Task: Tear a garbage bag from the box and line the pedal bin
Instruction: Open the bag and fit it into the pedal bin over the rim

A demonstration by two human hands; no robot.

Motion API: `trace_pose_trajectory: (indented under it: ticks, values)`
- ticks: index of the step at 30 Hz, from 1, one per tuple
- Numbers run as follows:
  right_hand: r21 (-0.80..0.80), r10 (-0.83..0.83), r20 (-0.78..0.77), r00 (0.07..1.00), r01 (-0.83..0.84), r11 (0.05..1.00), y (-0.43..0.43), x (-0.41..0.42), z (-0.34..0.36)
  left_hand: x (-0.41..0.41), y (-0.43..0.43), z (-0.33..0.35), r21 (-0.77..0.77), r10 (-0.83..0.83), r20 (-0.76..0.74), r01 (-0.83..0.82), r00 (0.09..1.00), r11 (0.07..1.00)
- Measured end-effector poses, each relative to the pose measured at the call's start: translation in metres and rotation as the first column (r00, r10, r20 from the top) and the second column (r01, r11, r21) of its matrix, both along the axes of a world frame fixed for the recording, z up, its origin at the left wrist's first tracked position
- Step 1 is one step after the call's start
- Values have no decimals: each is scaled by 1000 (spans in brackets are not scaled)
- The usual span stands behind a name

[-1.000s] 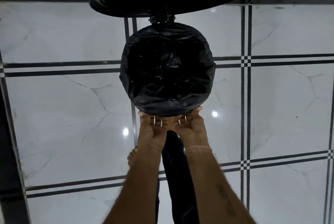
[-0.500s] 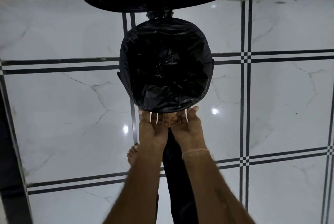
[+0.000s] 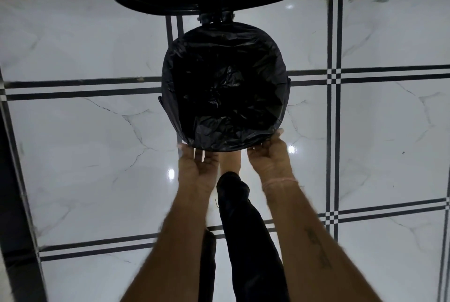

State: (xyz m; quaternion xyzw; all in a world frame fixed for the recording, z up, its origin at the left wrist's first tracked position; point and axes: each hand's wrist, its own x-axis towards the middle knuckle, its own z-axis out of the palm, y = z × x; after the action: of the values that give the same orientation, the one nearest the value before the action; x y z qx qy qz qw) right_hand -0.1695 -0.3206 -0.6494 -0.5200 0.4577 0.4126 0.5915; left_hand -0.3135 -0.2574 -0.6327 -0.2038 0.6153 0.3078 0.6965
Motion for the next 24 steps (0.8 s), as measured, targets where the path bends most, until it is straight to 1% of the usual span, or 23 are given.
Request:
trace_pose_trajectory:
  ticks: [1, 2, 4, 5, 7, 9, 12, 14, 16, 18, 20, 22, 24]
  values:
    - [-13, 43, 54, 998, -42, 999, -1, 5, 4, -5, 2, -1, 54, -20, -23, 21, 1000, 998]
    - [-2, 59, 81, 995, -59, 998, 0, 10, 13, -9, 8, 4, 70, -52, -42, 54, 998, 996]
    - [0, 135, 117, 984, -136, 991, 0, 23, 19, -17, 22, 4, 112, -157, -92, 167, 983, 980]
    - [3, 160, 114, 980, -162, 987, 1, 29, 19, -20, 30, 4, 132, -190, -107, 204, 976, 970]
    - [-54, 203, 88, 975, -199, 979, 3, 35, 16, -23, 40, 1, 132, -271, -146, 290, 951, 948]
    - [-78, 242, 68, 968, -237, 968, 5, 40, 17, -27, 46, 0, 81, -345, -165, 361, 924, 929]
    - [-100, 304, 46, 952, -298, 949, 6, 48, 16, -30, 54, -6, 31, -397, -147, 405, 906, 914]
    - [-146, 353, 63, 934, -341, 929, 11, 55, 12, -29, 58, -11, -4, -432, -142, 436, 891, 900]
    - [-152, 383, 85, 920, -368, 917, 19, 65, 9, -26, 61, -13, -13, -425, -149, 428, 893, 904]
    - [-128, 371, 113, 922, -356, 925, 24, 72, 6, -24, 61, -10, 67, -374, -142, 386, 916, 920]
    - [-86, 375, 135, 917, -366, 927, 25, 75, 13, -26, 63, -4, 151, -362, -118, 377, 925, 914]
    - [-79, 382, 143, 913, -374, 924, 20, 78, 16, -30, 64, -1, 176, -404, -132, 423, 905, 889]
    - [-84, 416, 107, 903, -409, 909, 19, 80, 17, -34, 68, -2, 168, -435, -157, 458, 887, 873]
